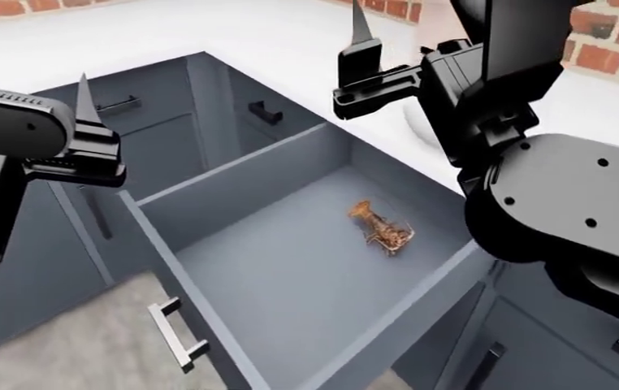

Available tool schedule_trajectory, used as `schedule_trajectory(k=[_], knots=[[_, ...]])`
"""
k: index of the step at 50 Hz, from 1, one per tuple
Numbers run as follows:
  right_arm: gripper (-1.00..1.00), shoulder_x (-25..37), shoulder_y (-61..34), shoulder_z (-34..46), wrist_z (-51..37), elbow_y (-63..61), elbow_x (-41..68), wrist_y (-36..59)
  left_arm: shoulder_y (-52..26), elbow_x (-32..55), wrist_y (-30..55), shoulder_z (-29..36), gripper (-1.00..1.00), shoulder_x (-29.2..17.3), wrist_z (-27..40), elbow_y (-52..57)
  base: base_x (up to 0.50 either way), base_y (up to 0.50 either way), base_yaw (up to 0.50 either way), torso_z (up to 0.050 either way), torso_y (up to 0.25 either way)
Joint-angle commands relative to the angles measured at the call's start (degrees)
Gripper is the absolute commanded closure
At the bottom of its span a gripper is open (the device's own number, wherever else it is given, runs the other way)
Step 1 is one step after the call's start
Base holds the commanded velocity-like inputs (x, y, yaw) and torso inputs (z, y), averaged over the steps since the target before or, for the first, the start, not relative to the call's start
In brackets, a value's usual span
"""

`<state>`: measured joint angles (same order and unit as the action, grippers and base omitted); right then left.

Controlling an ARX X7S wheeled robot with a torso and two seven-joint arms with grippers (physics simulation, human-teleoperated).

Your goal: Place the bar in the bowl and close the drawer.

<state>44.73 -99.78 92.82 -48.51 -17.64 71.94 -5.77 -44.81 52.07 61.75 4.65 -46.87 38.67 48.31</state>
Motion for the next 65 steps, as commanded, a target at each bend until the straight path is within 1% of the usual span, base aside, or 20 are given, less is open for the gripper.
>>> schedule_trajectory(k=[1,20,45,55,65], knots=[[-1.00,0.7,0.5,-0.1,-0.3,-1.2,-0.1,0.1,0.9,-0.5,-0.4,0.5,-1.00,-0.2,0.4,0.2,0.03,0.03,0.50,0.000,0.000],[-1.00,-0.1,0.6,-0.4,-0.2,-1.1,-0.1,0.8,3.8,-0.8,-2.2,-0.5,-1.00,-0.8,0.6,0.6,0.03,0.03,0.50,0.000,0.000],[-1.00,-0.6,0.9,-0.6,-0.6,-0.7,0.0,1.9,3.6,-1.5,-2.3,0.6,-1.00,-1.6,0.8,0.3,0.02,0.04,0.49,0.000,0.001],[-1.00,-0.8,0.4,-0.8,-1.9,-0.9,1.6,3.4,4.0,-1.7,-2.6,0.7,-1.00,-1.9,0.9,0.4,0.02,-0.01,0.02,0.000,0.000],[-1.00,-1.5,0.2,-1.1,-1.6,0.0,1.9,3.9,4.0,-2.2,-2.8,1.4,-1.00,-1.9,1.1,0.4,0.43,-0.19,0.00,0.000,0.000]])
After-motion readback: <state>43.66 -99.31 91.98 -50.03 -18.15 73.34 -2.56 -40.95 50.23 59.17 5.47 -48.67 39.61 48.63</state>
